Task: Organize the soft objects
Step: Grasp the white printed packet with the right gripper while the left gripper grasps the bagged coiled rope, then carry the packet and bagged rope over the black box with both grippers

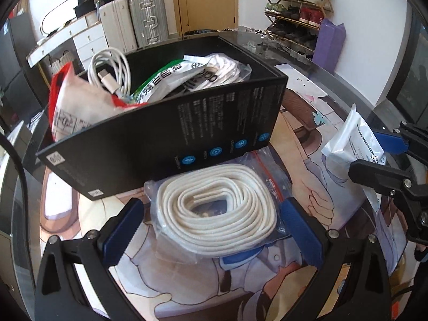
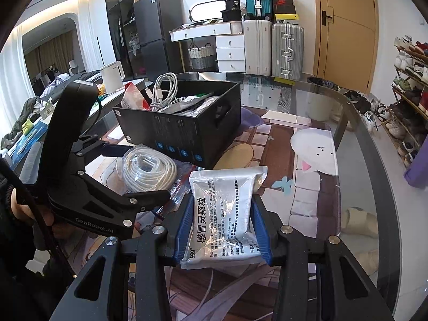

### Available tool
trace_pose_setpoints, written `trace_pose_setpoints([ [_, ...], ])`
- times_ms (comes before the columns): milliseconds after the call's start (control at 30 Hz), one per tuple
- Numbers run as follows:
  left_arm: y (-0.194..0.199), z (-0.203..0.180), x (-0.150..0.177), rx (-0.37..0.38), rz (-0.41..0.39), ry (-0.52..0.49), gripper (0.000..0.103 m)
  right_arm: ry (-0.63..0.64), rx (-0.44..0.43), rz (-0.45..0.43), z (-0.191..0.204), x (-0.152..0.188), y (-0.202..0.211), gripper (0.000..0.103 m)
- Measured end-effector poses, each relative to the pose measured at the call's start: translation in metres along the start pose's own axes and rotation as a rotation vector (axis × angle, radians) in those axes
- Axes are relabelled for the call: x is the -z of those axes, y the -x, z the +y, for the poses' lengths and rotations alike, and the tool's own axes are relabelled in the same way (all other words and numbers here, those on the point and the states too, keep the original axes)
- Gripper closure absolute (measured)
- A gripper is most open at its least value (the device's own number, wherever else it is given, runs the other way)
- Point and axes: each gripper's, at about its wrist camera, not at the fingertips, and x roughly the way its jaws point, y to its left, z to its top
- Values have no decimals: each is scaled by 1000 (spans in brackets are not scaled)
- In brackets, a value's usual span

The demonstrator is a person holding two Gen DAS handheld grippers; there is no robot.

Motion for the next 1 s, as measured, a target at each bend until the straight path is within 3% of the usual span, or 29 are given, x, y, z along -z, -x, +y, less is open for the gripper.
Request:
trace_pose_setpoints([
  [167,5,2,2,49,-17,-8,26,1,0,0,0,0,-2,60],
  [367,14,0,5,77,-36,-41,43,7,0,-3,2,0,-2,60],
  [533,22,5,5,111,-49,-35,48,17,0,-14,7,-2,0,60],
  [1000,74,31,1,117,-172,20,48,47,-4,-84,22,-21,19,60],
])
